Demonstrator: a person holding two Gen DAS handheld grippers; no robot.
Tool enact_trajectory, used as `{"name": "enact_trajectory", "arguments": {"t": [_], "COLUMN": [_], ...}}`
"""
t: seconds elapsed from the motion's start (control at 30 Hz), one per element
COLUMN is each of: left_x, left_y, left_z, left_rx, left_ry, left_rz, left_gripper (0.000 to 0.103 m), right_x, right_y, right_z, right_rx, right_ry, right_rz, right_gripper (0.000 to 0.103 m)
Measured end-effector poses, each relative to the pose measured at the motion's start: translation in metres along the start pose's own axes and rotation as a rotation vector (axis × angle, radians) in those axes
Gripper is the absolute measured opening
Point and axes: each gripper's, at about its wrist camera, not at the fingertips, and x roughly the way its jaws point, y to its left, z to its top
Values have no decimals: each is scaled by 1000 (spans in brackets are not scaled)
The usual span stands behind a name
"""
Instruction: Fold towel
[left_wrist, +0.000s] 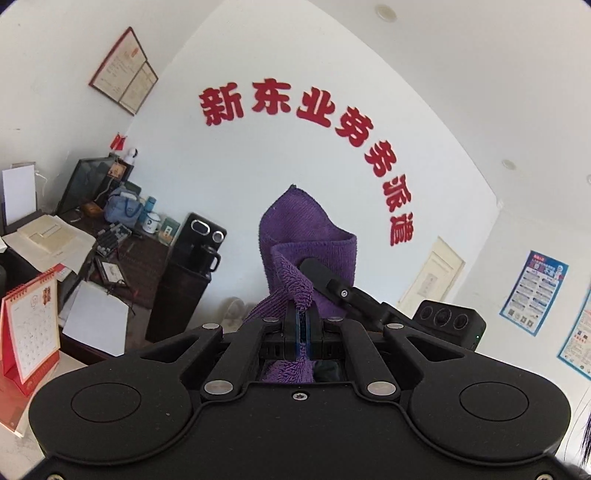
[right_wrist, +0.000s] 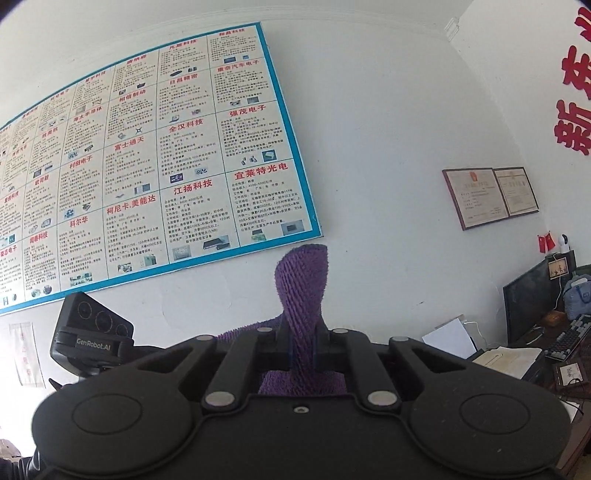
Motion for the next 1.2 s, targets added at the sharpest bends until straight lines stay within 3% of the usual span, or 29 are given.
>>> {"name": "enact_trajectory", "arguments": {"t": [0.17,0.27,0.43,0.63,0.73,0.77,0.83,0.87,0.97,1.13,1.2], "left_x": [68,131,222,271,281,285,291,295,291,278,267], "left_y": [-7,-3,9,-14,-26,-29,-37,-41,-64,-99,-109], "left_z": [-64,-126,-266,-377,-397,-402,-414,-419,-436,-456,-456], "left_rx": [-39,-73,-194,-110,-34,-5,52,80,122,169,204], "left_ry": [182,347,619,830,865,874,892,901,916,970,971], "left_rz": [-48,-65,-76,-42,-45,-46,-48,-50,-88,-231,-287], "left_gripper": [2,3,3,3,5,5,9,15,20,21,23], "right_x": [-68,-118,-215,-279,-301,-306,-316,-321,-332,-347,-348], "right_y": [-48,-76,-114,-112,-104,-102,-98,-96,-89,-66,-56], "right_z": [-74,-136,-248,-329,-341,-341,-337,-336,-329,-303,-292], "right_rx": [109,178,335,332,314,307,285,265,193,34,-6], "right_ry": [81,164,326,501,518,516,498,489,462,385,356], "right_rz": [-133,-262,-506,-676,-753,-775,-838,-866,-973,-1187,-1212], "right_gripper": [7,7,7,12,21,31,41,41,44,47,48]}}
